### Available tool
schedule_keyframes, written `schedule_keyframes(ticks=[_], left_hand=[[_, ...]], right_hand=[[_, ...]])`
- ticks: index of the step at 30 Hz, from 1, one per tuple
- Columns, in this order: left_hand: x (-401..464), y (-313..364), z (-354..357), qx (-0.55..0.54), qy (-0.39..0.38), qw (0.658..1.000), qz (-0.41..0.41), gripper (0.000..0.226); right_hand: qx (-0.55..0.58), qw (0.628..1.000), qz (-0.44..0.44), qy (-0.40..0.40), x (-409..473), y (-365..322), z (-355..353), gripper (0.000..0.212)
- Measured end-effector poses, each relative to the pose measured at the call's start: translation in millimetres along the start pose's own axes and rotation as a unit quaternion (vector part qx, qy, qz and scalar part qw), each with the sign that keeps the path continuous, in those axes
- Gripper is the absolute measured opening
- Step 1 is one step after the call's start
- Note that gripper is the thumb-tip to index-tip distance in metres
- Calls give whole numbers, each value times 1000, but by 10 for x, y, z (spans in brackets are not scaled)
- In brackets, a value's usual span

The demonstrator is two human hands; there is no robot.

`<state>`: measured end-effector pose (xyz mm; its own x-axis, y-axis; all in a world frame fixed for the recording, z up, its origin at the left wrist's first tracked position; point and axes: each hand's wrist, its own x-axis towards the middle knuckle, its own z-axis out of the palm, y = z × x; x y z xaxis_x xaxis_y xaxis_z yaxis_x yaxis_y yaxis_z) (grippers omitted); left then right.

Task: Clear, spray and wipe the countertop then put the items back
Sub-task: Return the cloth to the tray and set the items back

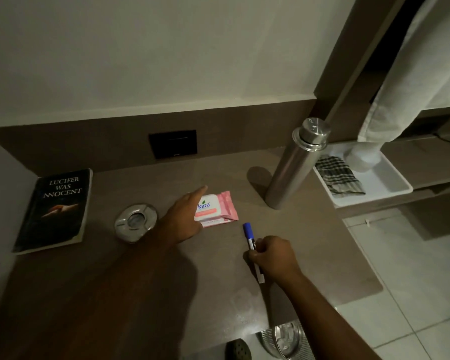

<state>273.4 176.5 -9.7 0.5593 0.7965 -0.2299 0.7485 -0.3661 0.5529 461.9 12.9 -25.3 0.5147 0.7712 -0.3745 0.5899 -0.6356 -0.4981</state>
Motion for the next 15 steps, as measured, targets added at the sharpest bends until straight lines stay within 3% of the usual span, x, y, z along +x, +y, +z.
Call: schedule_keyframes(ticks=[5, 8, 12, 15], left_hand=[[-92, -132, -72, 10, 25, 999, 30, 108], [-297, -431, -271, -63, 136, 989, -13, 96], [-739, -1069, -693, -145, 265, 927, -223, 64], [-1043, -1426, -962, -142, 316, 898, -272, 34]], right_hand=[[75, 996, 31, 49, -95, -159, -157, 37], [196, 975, 10, 100, -157, -558, -261, 39], [230, 966, -119, 16, -248, -1603, 147, 31], [172, 964, -185, -88, -336, -2479, 843, 28]])
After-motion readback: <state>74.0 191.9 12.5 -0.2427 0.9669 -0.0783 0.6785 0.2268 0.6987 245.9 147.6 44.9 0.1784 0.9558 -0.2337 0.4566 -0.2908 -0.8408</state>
